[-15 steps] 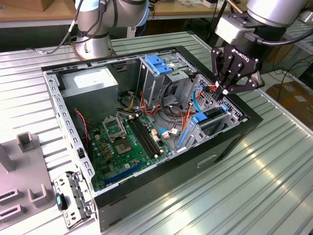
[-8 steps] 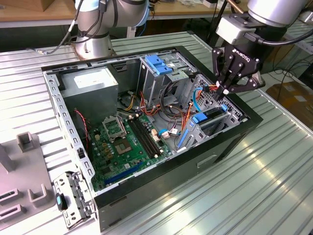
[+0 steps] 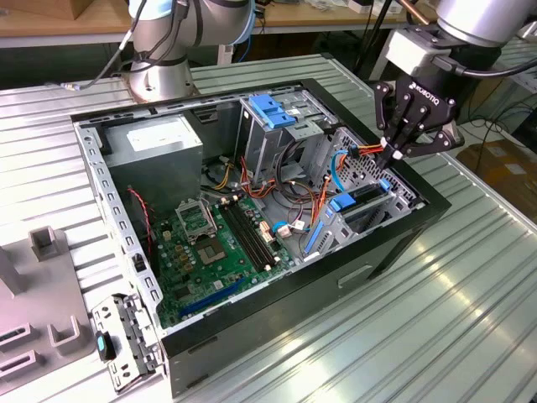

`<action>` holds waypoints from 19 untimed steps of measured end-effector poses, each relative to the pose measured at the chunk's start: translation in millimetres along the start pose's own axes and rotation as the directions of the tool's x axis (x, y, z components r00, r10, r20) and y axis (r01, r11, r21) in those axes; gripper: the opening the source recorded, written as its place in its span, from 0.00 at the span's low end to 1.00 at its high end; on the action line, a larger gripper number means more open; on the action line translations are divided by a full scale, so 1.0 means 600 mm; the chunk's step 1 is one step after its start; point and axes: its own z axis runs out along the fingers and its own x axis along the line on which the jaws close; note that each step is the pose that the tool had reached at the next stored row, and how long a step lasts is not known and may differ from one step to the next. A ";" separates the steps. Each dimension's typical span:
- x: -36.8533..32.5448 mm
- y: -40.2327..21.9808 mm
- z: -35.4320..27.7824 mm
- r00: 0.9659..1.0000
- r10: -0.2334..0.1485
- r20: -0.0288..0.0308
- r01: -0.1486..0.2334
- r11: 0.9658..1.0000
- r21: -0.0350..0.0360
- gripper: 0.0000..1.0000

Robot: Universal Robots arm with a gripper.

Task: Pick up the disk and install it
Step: 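Insert the disk into the insertion slot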

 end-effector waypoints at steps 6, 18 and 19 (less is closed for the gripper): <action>0.000 -0.007 0.001 1.000 -0.018 0.000 0.018 1.000 0.000 0.11; -0.005 -0.015 0.001 0.984 -0.177 -0.001 0.177 0.984 0.002 0.11; -0.008 -0.019 0.002 0.984 -0.177 -0.002 0.177 0.984 0.002 0.11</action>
